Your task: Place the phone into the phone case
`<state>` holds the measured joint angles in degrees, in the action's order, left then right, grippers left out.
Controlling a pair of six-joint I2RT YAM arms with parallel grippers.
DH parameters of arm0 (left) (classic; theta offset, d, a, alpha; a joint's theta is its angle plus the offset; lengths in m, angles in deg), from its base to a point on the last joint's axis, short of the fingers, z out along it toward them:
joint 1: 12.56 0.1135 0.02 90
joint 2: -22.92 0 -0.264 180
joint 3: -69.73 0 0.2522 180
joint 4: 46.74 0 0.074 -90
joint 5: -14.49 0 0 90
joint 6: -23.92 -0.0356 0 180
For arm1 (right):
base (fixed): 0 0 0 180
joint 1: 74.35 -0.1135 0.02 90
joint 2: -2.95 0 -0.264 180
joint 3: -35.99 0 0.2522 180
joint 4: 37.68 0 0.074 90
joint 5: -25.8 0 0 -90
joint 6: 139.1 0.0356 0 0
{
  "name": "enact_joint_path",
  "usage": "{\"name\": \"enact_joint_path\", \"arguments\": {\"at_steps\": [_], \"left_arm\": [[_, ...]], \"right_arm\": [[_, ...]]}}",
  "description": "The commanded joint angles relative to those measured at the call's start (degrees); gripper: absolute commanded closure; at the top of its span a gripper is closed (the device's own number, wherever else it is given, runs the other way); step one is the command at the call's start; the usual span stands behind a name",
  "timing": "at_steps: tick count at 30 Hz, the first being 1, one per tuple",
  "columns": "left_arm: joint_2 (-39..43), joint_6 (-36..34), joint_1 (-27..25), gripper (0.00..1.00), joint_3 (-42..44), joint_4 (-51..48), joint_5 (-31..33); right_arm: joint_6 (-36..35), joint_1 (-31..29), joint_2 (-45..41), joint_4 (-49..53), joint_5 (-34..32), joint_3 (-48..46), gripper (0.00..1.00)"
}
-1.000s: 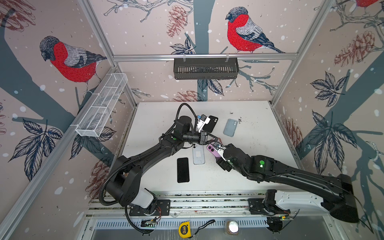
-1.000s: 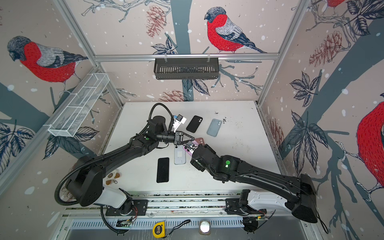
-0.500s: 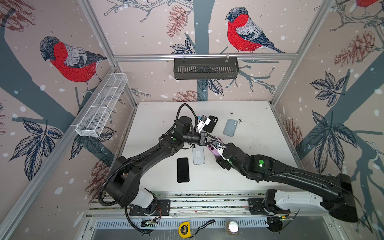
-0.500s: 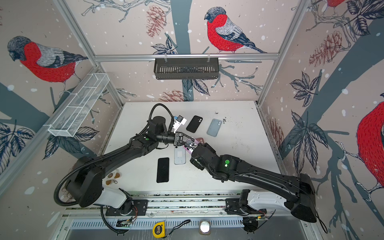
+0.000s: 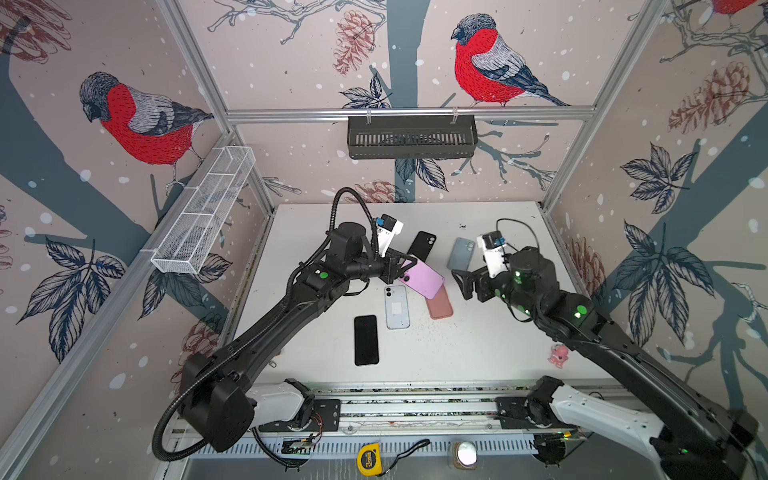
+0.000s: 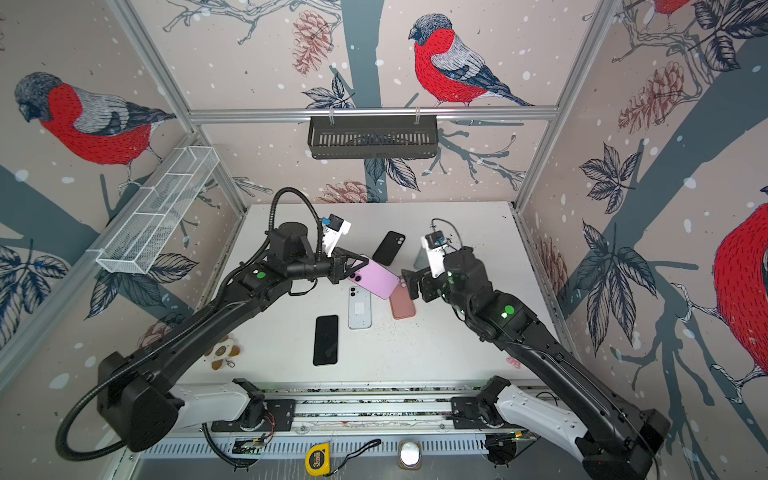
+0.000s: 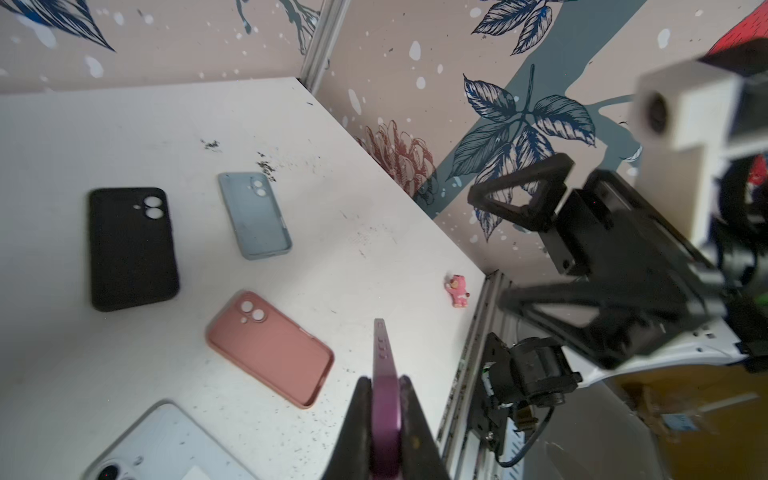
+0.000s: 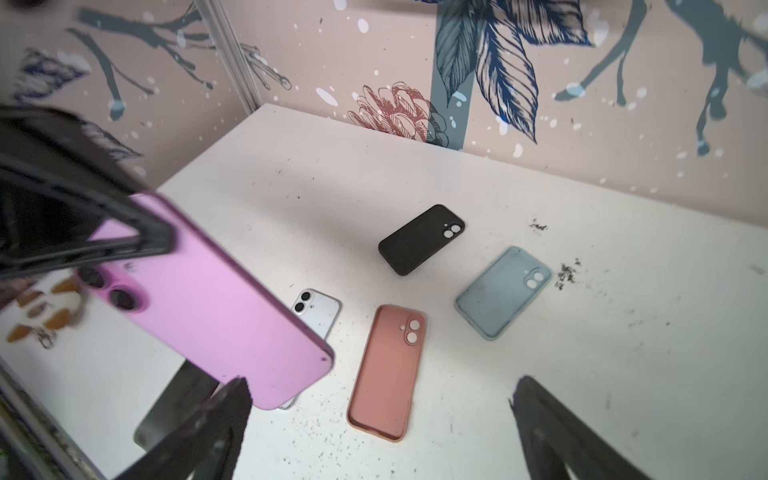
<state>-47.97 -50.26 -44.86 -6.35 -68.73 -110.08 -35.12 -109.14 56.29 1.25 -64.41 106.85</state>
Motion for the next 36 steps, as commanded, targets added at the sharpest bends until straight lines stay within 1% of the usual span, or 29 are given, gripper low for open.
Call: {"name": "enact_joint_path", "arguments": {"at_steps": [1,2,4,6,9,12,14,16,18,19,21,22,24,26,29,33,36], "left_arm": [[5.3,-12.3,-2.3,1.00,2.6,2.2,7.0],[7.1,-16.5,-4.1,1.00,3.9,3.2,9.2],[10.7,-27.5,-9.6,1.00,6.9,3.8,17.6],[13.1,-36.1,-13.7,1.00,8.8,4.0,23.3],[17.8,-48.7,-19.4,1.00,13.2,6.5,26.6],[22.9,-58.4,-23.9,1.00,20.2,14.0,30.9],[24.9,-62.1,-25.1,1.00,23.2,17.3,31.2],[27.0,-66.1,-25.8,1.00,25.3,18.8,28.4],[29.4,-68.8,-26.4,1.00,28.2,22.3,25.3],[30.2,-69.9,-27.0,1.00,29.4,24.3,25.2],[30.7,-73.3,-28.9,1.00,30.4,24.9,27.7],[30.7,-75.5,-30.3,1.00,30.7,24.9,29.9],[31.0,-79.5,-32.4,1.00,31.8,25.5,32.2],[32.0,-83.3,-33.2,1.00,33.6,26.5,30.6],[33.7,-90.9,-34.2,1.00,36.8,28.2,27.2],[34.2,-94.2,-35.1,1.00,38.9,31.9,30.0],[34.4,-96.8,-35.4,1.00,39.9,33.4,31.5]], "right_arm": [[8.0,8.9,0.4,-2.1,26.0,-2.3,0.01],[9.2,10.8,0.4,-3.0,28.3,-3.2,0.01],[11.1,14.2,0.6,-4.7,32.8,-4.8,0.01],[12.8,16.6,1.7,-5.8,37.3,-6.0,0.01],[15.8,18.2,3.7,-8.7,44.5,-8.4,0.01],[21.6,17.9,4.7,-15.4,51.5,-11.4,0.10],[25.5,16.9,4.9,-19.9,53.9,-12.8,0.13],[28.4,15.3,4.8,-23.2,54.2,-13.8,0.15],[31.7,13.6,5.0,-26.9,55.1,-14.8,0.16],[33.3,12.7,5.3,-28.7,55.7,-15.4,0.18],[35.2,11.5,5.8,-31.0,56.2,-16.0,0.20],[35.7,11.0,6.1,-31.3,56.0,-16.1,0.21],[36.5,10.5,6.7,-31.5,55.8,-16.4,0.23],[38.4,10.2,7.2,-33.3,56.1,-17.3,0.25],[42.6,9.6,7.5,-39.1,57.2,-18.8,0.30],[44.8,9.3,7.8,-42.1,58.9,-19.5,0.36],[46.3,9.0,8.1,-44.6,61.1,-20.3,0.36]]}}
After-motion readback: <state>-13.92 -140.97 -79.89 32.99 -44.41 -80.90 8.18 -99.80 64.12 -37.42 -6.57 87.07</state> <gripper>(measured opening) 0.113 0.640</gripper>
